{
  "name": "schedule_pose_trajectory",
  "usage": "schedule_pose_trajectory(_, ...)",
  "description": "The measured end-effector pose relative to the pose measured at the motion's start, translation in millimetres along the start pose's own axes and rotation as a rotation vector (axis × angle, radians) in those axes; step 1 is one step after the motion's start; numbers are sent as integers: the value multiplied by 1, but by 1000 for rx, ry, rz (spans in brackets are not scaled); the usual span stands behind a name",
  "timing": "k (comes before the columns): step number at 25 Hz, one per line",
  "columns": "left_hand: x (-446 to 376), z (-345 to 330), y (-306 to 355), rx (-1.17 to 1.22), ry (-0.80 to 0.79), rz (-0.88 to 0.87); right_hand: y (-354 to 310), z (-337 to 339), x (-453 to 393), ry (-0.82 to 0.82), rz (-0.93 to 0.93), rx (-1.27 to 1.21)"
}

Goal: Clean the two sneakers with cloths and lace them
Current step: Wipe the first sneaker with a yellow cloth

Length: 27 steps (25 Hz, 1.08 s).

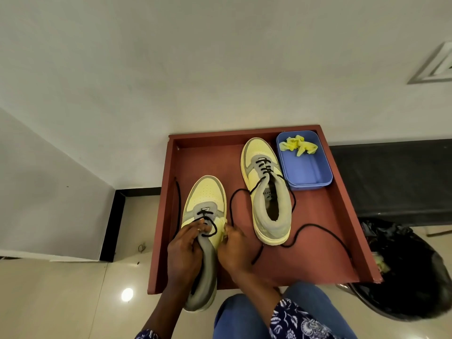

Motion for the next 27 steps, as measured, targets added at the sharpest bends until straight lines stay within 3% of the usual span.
schedule_pose_trajectory(9,0,0,0,6,-13,15,16,-15,11,-108,-101,-209)
schedule_pose_trajectory(17,-19,-3,1,22,50,30,0,12,-43,37,-128,-354)
schedule_pose_trajectory(21,-31,-8,1,38,57,18,-8,25,-63,92,-91,-323)
schedule_pose_trajectory(27,-38,-12,0,66,83,19,4,2,-55,-30,-31,-265)
Point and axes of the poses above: each hand's wrist, its own x-axis away from the middle knuckle, its own z-axis out of the back of the hand, y = z × x, the point moved 5 cm from there along -x, towards the middle knuckle, and after that the axes turned 4 degrees about x, right-handed, at the moved point
